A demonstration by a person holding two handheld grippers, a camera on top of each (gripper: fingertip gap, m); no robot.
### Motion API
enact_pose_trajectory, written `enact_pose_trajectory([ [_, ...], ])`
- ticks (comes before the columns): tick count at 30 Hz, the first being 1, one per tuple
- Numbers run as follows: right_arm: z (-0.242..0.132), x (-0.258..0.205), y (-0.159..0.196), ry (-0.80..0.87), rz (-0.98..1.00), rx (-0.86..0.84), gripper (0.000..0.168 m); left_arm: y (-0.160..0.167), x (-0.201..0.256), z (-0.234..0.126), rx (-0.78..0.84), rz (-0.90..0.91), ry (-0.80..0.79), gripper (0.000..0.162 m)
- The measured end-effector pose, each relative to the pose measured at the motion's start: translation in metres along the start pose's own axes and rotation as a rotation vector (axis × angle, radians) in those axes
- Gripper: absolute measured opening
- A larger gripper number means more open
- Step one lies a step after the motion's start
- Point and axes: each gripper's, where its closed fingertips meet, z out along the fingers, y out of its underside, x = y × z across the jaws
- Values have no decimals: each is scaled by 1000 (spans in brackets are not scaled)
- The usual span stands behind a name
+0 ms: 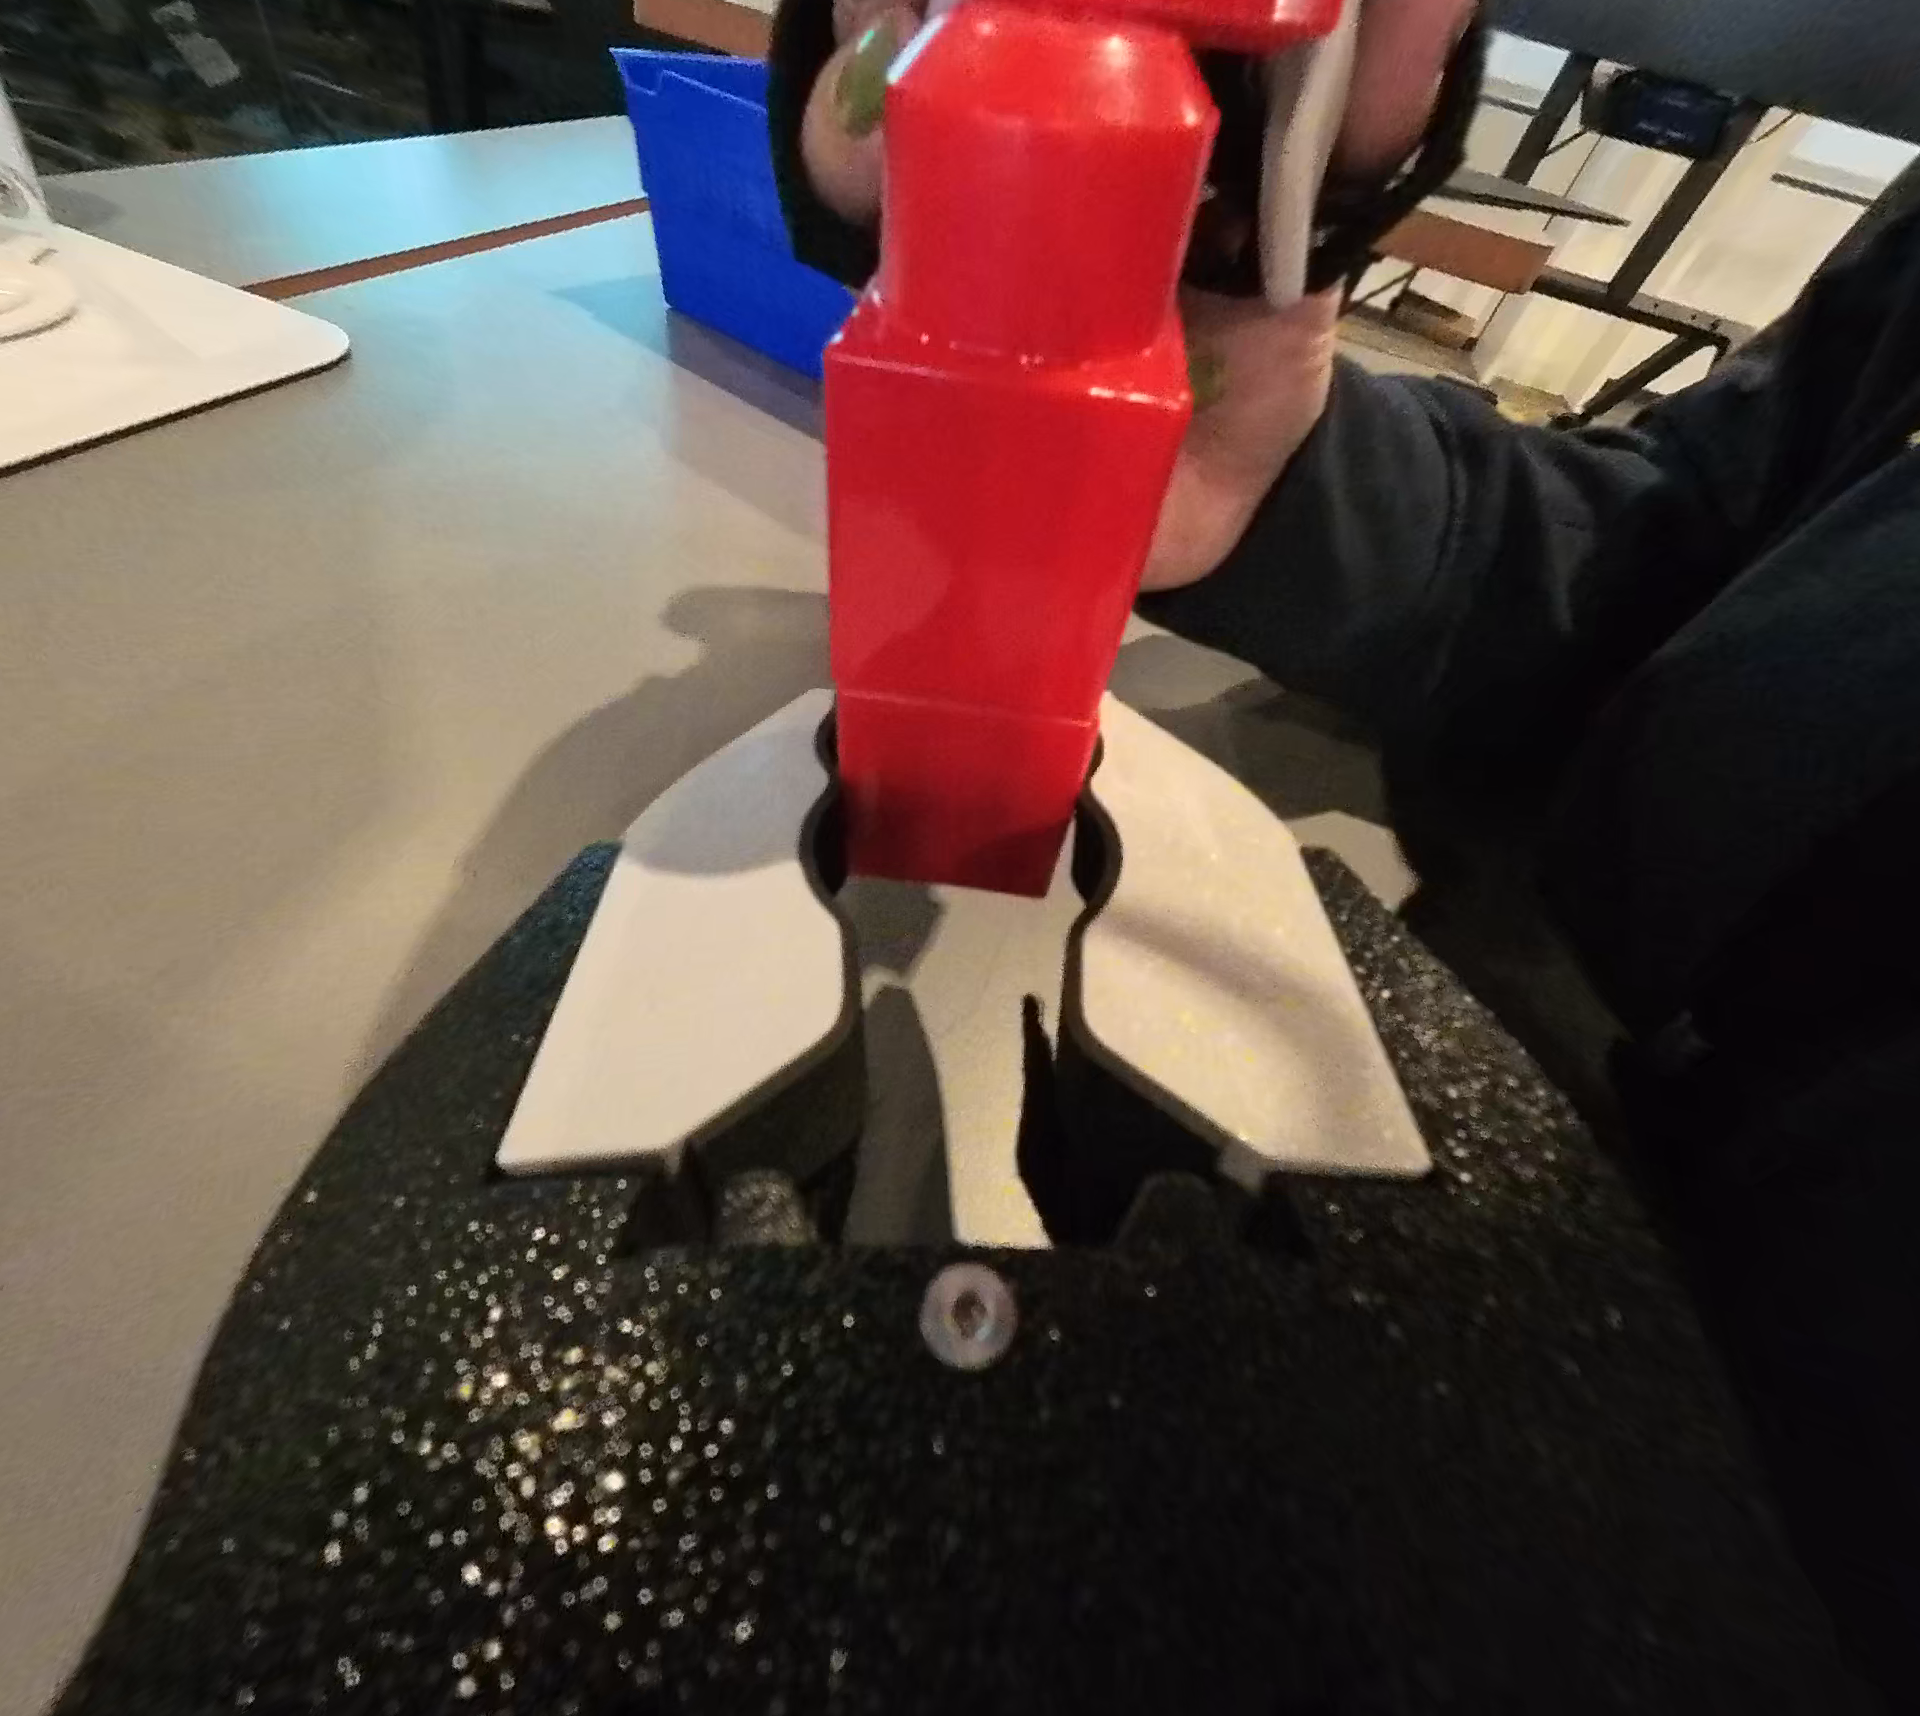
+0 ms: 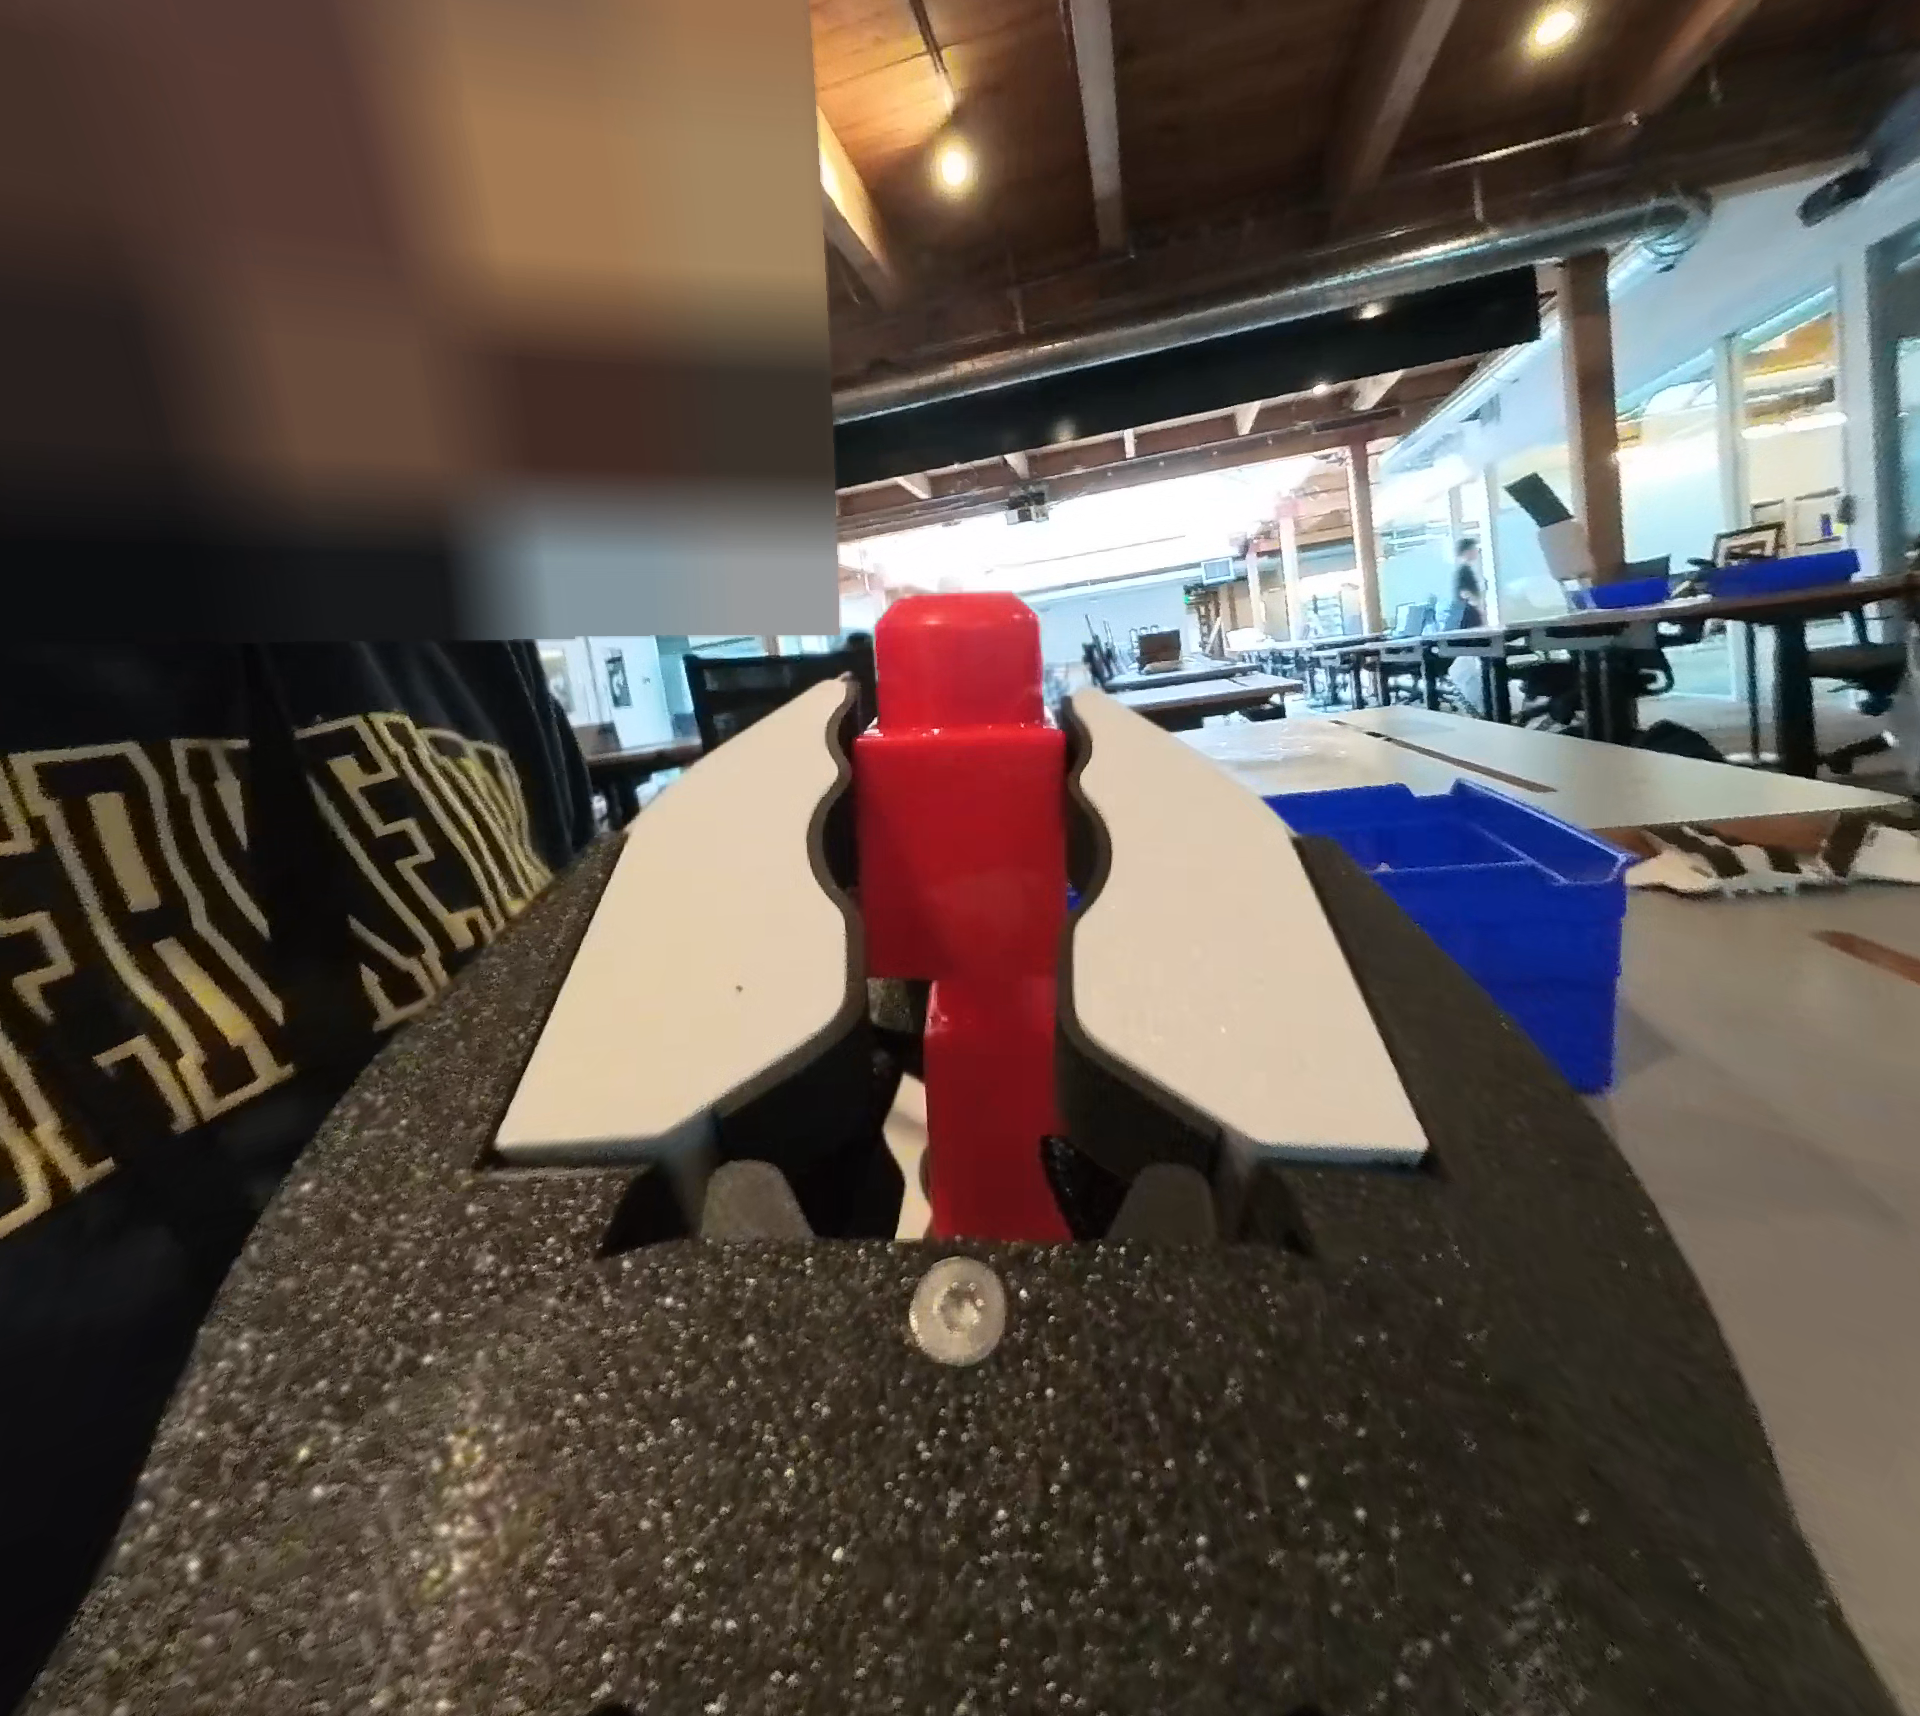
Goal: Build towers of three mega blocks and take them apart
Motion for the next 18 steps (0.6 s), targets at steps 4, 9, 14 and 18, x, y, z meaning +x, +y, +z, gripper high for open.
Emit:
enact_pose_trajectory([
  [4, 8, 1, 5, 25, -49, -26, 36, 2, -1, 1, -13, -20, 13, 40],
  [9, 10, 7, 22, 56, -61, -119, 35, 3, 1, 2, -25, -5, 14, 40],
  [14, 5, 5, 27, 36, -13, -115, 35, 3, 2, 2, -19, 9, 14, 40],
  [18, 3, 2, 31, 7, -17, -127, 36, 3, 5, 2, -23, 17, 28, 39],
])
